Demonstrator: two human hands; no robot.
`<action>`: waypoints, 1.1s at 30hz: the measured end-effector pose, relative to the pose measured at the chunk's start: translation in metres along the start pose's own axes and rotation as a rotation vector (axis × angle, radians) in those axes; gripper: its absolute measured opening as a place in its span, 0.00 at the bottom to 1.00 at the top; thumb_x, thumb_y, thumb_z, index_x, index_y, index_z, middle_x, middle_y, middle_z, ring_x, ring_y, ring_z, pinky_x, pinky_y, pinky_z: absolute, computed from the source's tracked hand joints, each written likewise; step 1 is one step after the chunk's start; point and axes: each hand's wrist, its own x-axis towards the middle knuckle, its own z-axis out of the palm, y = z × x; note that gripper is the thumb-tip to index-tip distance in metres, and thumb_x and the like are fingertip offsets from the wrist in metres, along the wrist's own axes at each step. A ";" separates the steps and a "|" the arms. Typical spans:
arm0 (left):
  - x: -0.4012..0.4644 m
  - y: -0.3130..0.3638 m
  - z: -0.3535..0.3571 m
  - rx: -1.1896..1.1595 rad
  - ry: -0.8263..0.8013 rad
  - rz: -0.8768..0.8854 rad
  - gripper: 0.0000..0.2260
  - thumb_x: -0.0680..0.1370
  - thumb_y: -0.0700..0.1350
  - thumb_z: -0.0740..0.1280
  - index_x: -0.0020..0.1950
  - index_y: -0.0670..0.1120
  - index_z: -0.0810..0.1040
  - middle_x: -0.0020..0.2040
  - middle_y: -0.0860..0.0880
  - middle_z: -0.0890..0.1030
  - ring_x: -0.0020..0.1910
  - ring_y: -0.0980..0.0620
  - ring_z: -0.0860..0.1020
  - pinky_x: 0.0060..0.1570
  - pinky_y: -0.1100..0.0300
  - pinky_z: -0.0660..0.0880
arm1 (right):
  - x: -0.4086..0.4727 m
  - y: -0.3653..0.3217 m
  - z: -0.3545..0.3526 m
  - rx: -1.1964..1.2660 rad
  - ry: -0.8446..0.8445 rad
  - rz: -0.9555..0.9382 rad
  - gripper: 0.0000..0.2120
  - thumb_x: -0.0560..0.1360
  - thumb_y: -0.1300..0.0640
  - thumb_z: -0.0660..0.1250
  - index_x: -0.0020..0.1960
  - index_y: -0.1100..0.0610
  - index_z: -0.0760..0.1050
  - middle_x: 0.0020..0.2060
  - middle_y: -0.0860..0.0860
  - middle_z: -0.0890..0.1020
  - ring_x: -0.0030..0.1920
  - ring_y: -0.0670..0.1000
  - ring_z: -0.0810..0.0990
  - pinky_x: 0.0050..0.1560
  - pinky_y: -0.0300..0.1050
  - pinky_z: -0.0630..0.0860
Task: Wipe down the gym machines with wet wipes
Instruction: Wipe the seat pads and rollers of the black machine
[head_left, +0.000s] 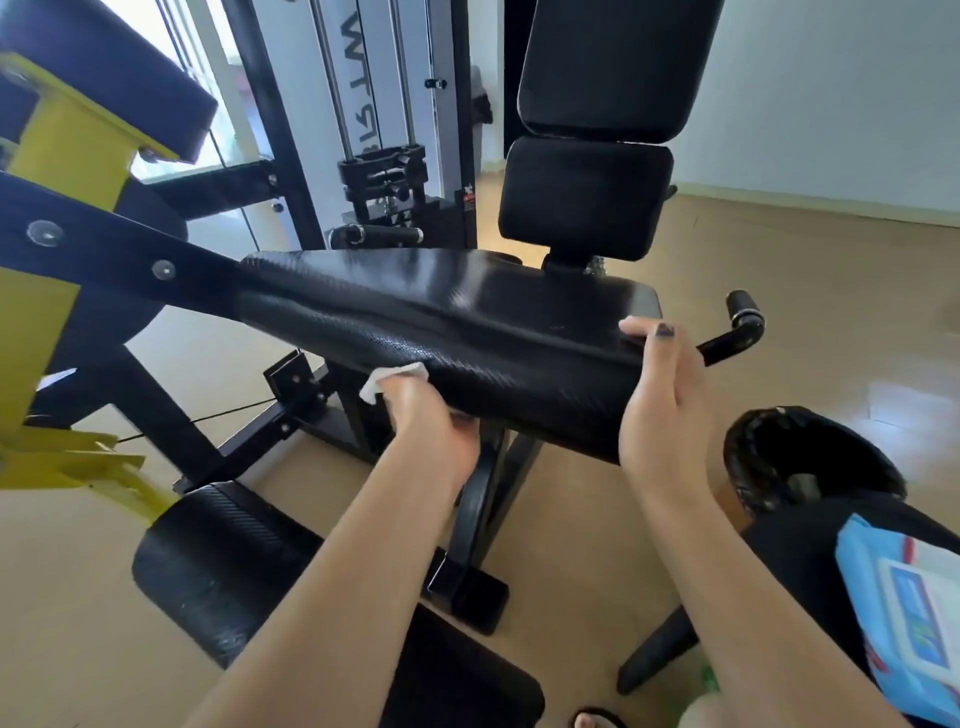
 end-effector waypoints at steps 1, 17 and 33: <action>-0.012 -0.013 0.002 -0.025 -0.007 -0.029 0.17 0.85 0.54 0.51 0.47 0.48 0.74 0.47 0.48 0.80 0.41 0.49 0.79 0.42 0.57 0.78 | 0.000 0.001 0.000 0.036 -0.012 0.015 0.22 0.82 0.42 0.48 0.58 0.45 0.79 0.52 0.28 0.77 0.60 0.33 0.73 0.61 0.29 0.65; -0.062 -0.036 0.022 -0.053 -0.055 -0.043 0.14 0.81 0.53 0.59 0.55 0.47 0.79 0.48 0.47 0.85 0.44 0.45 0.83 0.49 0.49 0.82 | 0.001 0.002 -0.005 -0.001 -0.030 -0.046 0.24 0.83 0.44 0.46 0.59 0.50 0.80 0.58 0.42 0.80 0.64 0.44 0.75 0.66 0.44 0.71; -0.095 -0.080 0.003 0.493 -0.049 0.112 0.11 0.84 0.49 0.56 0.59 0.45 0.73 0.53 0.45 0.79 0.50 0.46 0.78 0.55 0.51 0.76 | 0.002 0.007 -0.004 0.044 -0.026 -0.085 0.20 0.84 0.47 0.47 0.57 0.49 0.77 0.50 0.32 0.75 0.61 0.43 0.75 0.62 0.38 0.67</action>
